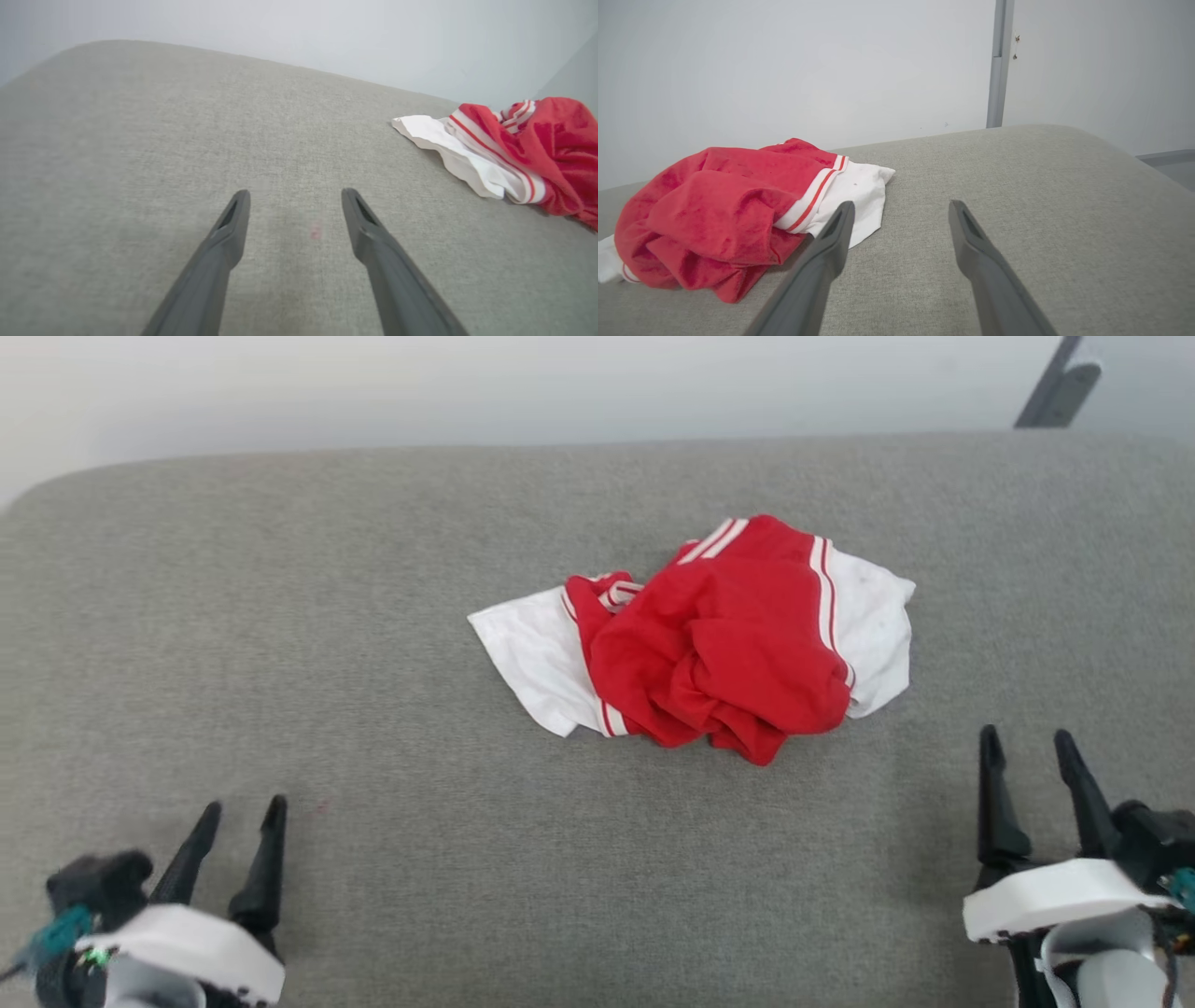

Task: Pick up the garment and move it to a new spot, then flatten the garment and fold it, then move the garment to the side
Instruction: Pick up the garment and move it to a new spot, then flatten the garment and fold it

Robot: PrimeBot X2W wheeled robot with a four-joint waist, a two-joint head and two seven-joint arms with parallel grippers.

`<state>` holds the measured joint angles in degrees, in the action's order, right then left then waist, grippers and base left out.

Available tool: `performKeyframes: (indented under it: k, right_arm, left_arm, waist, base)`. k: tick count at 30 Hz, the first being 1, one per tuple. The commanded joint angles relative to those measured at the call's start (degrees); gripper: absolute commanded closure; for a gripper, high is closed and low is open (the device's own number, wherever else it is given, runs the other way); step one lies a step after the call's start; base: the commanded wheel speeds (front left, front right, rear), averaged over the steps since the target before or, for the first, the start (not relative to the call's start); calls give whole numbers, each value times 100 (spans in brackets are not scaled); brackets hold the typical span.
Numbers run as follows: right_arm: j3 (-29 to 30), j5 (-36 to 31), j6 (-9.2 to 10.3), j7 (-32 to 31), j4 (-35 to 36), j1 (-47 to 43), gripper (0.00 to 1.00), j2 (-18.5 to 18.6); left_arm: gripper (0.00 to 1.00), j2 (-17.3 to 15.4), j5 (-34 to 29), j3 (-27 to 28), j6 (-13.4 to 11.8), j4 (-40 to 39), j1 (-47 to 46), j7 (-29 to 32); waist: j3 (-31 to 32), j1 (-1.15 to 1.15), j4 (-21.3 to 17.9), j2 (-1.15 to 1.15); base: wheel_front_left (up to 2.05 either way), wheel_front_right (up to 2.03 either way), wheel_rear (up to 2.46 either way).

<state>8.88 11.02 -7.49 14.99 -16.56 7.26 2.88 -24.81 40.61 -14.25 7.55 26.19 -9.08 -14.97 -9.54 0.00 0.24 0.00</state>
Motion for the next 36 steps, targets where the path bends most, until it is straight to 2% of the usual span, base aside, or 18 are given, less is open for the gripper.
performKeyframes:
  k: [1,7,12,25,29,32,36]
  right_arm:
    - [55,-50,0,27,49,-78,0,10]
    - [271,-123,0,27,223,-233,0,7]
    - [352,-90,0,27,388,-317,0,8]
    - [301,-64,0,27,427,-379,0,8]
    - [161,-313,0,8,279,-207,0,7]
    - [95,-541,0,-361,168,123,0,146]
    - [-81,-568,1,-1463,-57,694,0,543]
  left_arm:
    - [0,98,-270,288,-12,-135,205,-28]
    - [0,490,-1280,1214,-12,-1005,920,-29]
    - [0,695,-1873,1613,-12,-1700,1316,-28]
    - [0,898,-2092,1724,-12,-2033,1514,-28]
    - [0,923,-2013,1679,-12,-2034,1402,-28]
    - [0,950,-1947,1592,-12,-2025,1255,-29]
    - [0,1007,-1848,1451,-12,-1963,1069,-29]
  waist:
    - [133,0,119,0]
    - [342,0,199,0]
    - [422,0,229,0]
    - [365,0,270,0]
    - [243,0,299,0]
    - [65,0,347,0]
    - [-221,0,478,0]
  base:
    - [0,0,0]
    - [0,0,0]
    - [0,0,0]
    - [0,0,0]
    - [0,0,0]
    - [0,0,0]
    - [0,0,0]
